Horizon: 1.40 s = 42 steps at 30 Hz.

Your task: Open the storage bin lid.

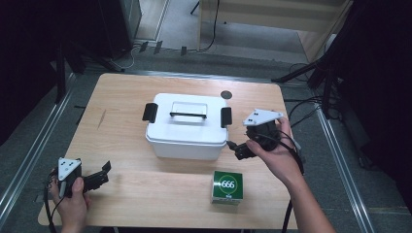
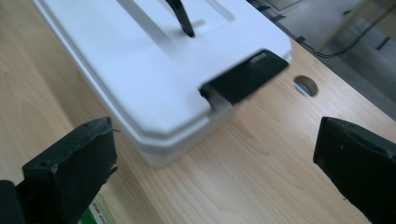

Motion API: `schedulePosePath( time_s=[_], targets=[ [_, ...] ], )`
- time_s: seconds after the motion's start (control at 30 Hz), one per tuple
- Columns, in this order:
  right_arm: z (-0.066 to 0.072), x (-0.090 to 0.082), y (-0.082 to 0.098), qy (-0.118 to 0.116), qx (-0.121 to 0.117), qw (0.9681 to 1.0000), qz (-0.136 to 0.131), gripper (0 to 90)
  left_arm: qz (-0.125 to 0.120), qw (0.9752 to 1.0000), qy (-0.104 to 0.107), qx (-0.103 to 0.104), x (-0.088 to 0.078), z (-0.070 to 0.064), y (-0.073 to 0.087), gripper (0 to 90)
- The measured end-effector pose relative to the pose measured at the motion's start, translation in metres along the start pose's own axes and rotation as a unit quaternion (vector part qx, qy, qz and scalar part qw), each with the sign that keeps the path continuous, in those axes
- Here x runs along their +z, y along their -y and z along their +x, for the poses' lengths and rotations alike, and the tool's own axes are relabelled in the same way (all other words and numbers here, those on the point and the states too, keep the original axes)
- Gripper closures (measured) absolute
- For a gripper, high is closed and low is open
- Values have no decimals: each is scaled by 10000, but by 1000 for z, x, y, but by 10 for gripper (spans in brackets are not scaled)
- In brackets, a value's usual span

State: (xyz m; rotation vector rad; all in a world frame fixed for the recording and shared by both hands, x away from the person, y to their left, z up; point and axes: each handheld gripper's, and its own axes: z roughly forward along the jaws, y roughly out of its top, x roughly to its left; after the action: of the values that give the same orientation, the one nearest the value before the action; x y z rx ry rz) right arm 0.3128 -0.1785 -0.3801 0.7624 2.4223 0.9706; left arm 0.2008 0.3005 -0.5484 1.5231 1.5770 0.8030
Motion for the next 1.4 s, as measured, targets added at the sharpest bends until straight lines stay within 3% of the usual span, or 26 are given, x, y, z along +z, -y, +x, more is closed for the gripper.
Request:
schedulePosePath(
  time_s=[0.1,0.3,0.43,0.47,0.57,0.63,0.73,0.77,0.9,0.93,1.03,1.07,1.1,1.13,1.17,1.23,1.27,1.3,1.37,1.4],
  targets=[
    [1,5,-19,-314,-301,9991,3,8,77,10000,29,20,2,0,0,0],
    [1,14,-41,-425,-484,9979,10,102,161,9998,50,-71,5,2,-1,0],
    [0,21,-60,-597,-688,9957,188,192,172,9998,-15,-76,5,1,-1,0],
    [1,24,-68,-458,-895,9947,220,283,165,9999,-20,-43,5,1,-1,0],
    [0,28,-76,-501,-1007,9934,243,335,175,9998,-24,-21,5,1,-1,0],
    [0,33,-85,-484,-1262,9905,248,419,151,9999,-22,-55,5,1,-1,0],
    [1,38,-89,-507,-1377,9888,284,454,156,9999,-20,-57,5,1,-1,0],
    [3,44,-94,-470,-1529,9866,317,512,168,9998,-10,-51,5,1,-1,0],
    [11,55,-102,-473,-1802,9814,465,580,185,9998,-20,-37,6,1,-2,0],
    [11,55,-102,-473,-1802,9814,465,580,186,9998,-36,-27,6,1,-2,0],
    [18,63,-110,-489,-2103,9745,603,655,198,9998,-45,-23,7,0,-2,0],
    [23,67,-115,-566,-2272,9696,706,679,202,9998,-36,-26,7,0,-2,0],
    [25,69,-117,-561,-2369,9668,773,695,203,9998,-31,-31,7,0,-2,0],
    [28,71,-119,-591,-2425,9646,848,705,195,9998,-33,-53,7,0,-2,0],
    [28,71,-119,-591,-2425,9646,848,705,195,9998,-33,-53,7,0,-2,0],
    [32,76,-123,-657,-2551,9599,954,721,207,9998,-28,-63,7,0,-2,0],
    [35,80,-127,-662,-2684,9554,1039,734,221,9997,-16,-60,7,0,-2,0],
    [35,82,-128,-663,-2736,9533,1090,744,221,9997,-16,-60,7,0,-2,0],
    [36,84,-129,-667,-2730,9528,1147,749,226,9997,-16,-51,7,0,-2,0],
    [37,89,-131,-701,-2797,9497,1226,754,237,9997,-16,-56,7,1,-3,0]
  ],
)
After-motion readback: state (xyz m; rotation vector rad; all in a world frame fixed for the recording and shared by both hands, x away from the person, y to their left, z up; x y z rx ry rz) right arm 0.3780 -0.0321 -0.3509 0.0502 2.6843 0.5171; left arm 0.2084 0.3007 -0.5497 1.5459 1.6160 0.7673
